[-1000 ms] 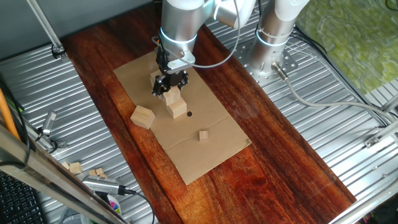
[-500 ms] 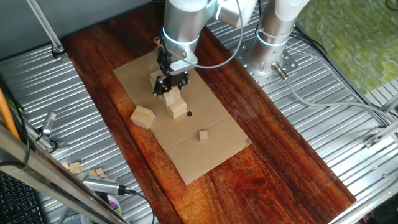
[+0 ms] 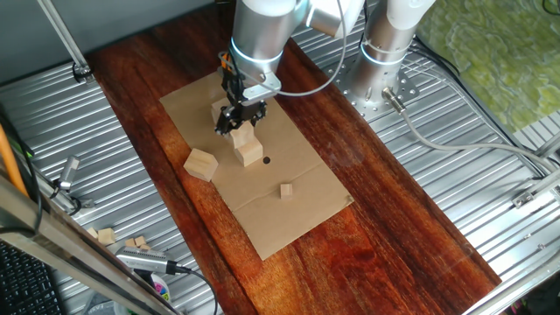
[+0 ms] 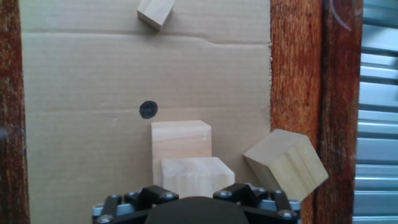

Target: Stack the blocks into a pyramid shape

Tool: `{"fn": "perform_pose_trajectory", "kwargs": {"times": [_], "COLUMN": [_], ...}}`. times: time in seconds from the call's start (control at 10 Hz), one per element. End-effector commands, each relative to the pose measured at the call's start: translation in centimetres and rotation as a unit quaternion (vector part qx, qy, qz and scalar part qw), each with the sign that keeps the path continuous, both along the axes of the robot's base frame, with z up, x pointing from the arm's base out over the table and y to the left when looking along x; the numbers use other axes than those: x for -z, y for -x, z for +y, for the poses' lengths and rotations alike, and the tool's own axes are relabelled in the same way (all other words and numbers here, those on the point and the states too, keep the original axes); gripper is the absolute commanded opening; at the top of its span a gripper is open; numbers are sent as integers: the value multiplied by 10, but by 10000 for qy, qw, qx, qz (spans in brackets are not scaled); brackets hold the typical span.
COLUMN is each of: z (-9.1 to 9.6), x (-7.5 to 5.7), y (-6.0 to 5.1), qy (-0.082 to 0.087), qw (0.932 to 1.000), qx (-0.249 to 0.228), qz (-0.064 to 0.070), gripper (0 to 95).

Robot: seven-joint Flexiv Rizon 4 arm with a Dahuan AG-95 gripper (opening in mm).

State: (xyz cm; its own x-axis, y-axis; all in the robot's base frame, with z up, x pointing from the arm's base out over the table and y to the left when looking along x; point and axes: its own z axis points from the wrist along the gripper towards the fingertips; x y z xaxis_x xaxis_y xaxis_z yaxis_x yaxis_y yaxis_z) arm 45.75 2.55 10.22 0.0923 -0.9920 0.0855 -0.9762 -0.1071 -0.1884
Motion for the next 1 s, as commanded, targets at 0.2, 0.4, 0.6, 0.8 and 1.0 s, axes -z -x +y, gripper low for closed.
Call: {"fn": "perform_pose_trajectory", "kwargs": {"times": [0.2,0.4,0.6,0.8,1.0], "z": [0,2,2,2,4], "x": [-5,-9,-10,-11,-14], "y": [-4,-5,-5,-4,-2], "qy": [39,32,25,22,31], "qw": [10000,10000,10000,10000,10000], "qx": [29,19,28,7,-11], "qz": [-62,-48,-11,17,35], "gripper": [950,950,950,950,950]}}
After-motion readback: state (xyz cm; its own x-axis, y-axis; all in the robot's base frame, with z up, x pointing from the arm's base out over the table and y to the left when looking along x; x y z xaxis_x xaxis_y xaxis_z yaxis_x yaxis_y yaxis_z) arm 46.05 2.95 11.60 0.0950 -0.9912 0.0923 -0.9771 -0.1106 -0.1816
